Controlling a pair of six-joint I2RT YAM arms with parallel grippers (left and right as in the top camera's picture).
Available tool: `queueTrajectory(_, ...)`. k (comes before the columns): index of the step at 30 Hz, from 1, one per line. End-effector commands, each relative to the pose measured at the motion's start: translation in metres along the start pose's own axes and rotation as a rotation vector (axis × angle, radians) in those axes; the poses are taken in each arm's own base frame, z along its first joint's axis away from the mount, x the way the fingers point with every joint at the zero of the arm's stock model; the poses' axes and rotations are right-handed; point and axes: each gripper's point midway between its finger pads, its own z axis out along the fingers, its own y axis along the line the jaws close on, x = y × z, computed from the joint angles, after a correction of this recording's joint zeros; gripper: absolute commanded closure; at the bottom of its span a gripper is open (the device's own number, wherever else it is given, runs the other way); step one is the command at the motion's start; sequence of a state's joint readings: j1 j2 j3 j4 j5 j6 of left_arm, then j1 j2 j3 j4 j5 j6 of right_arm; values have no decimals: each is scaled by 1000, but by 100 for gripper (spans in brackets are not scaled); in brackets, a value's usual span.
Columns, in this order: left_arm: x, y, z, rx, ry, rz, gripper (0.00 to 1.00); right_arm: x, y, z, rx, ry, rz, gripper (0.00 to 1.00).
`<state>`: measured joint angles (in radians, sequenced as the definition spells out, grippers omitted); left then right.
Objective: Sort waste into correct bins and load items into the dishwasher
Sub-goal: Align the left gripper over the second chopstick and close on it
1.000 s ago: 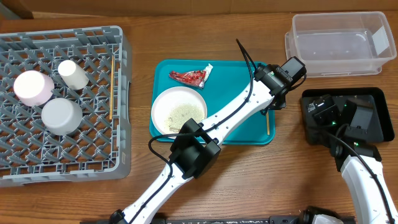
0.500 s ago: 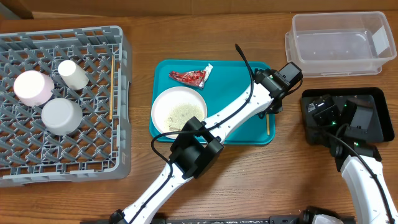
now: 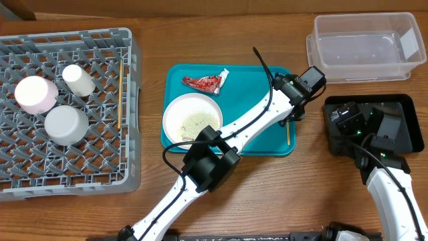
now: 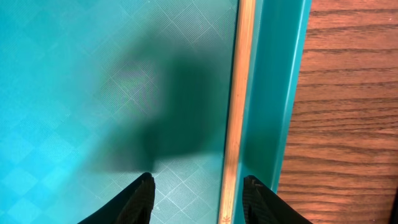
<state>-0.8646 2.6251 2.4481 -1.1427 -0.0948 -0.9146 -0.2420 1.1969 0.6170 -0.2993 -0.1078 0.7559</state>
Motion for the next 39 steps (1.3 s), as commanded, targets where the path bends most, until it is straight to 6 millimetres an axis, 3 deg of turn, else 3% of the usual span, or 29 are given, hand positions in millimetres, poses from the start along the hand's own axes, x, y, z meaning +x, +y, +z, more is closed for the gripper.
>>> queueTrajectory(1, 6, 5, 12, -33, 5, -3, 52, -10, 11, -5, -30, -28, -4, 0)
queueTrajectory(22, 11, 10, 18, -51, 18, 53, 54, -10, 11, -5, -30, -27, -4, 0)
queueTrajectory(39, 11, -2, 18, 3, 23, 57, 56, -10, 11, -5, -30, -28, -4, 0)
